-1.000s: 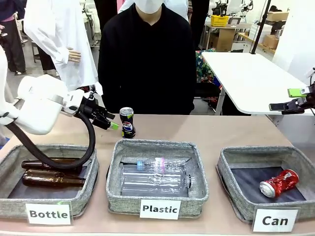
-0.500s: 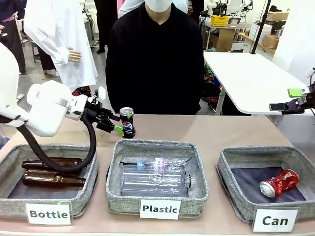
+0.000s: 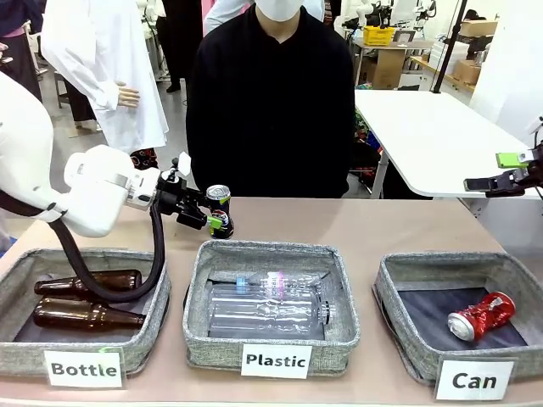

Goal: Sort the can waste into the basket.
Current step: Pick up the can waste from the table and place it in the right Fabric basket.

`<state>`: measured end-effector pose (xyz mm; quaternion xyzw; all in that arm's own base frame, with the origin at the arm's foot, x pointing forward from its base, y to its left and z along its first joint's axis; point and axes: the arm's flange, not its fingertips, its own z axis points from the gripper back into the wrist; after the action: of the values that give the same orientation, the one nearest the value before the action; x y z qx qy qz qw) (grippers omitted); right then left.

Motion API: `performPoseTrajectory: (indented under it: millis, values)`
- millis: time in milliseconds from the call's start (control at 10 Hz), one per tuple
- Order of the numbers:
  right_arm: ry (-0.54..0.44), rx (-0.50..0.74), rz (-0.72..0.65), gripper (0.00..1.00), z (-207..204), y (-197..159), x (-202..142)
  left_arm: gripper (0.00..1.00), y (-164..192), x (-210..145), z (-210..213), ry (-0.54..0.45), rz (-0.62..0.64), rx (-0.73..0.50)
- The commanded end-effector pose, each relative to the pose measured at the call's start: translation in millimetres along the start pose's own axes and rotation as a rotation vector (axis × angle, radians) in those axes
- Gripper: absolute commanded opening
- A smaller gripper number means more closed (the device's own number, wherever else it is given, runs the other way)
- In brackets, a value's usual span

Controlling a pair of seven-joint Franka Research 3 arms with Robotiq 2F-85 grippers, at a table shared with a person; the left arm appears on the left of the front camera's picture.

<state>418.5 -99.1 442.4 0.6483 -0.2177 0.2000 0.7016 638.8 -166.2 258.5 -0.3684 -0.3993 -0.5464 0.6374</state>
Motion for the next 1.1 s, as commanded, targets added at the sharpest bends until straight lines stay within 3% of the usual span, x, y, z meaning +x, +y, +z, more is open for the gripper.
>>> performPoseTrajectory:
  millis: [0,100,200,300,400,500,600,1000]
  values:
    - [-0.02,0.015,0.009,1.0,-0.2,2.2,2.0,1.0,6.8,-0.3,-5.8,-0.081,-0.04,-0.011]
    - [-0.02,0.015,0.009,1.0,-0.2,2.2,2.0,1.0,7.5,0.0,-7.9,-0.122,-0.064,-0.019]
    - [-0.02,0.015,0.009,1.0,-0.2,2.2,2.0,0.4,7.9,0.2,-10.7,-0.141,-0.051,-0.051]
    - [-0.02,0.015,0.009,1.0,-0.2,2.2,2.0,0.4,8.4,-0.3,-12.5,-0.151,-0.063,-0.052]
    - [-0.02,0.015,0.009,1.0,-0.2,2.2,2.0,0.0,8.6,-0.9,-13.9,-0.162,-0.067,-0.054]
    - [-0.02,0.015,0.009,1.0,-0.2,2.2,2.0,0.38,9.4,-2.0,-14.9,-0.175,-0.057,-0.079]
    - [-0.02,0.015,0.009,1.0,-0.2,2.2,2.0,0.0,11.1,-1.5,-15.1,-0.179,-0.056,-0.085]
    - [-0.02,0.015,0.009,1.0,-0.2,2.2,2.0,0.0,-3.9,20.0,12.2,-0.208,-0.109,-0.088]
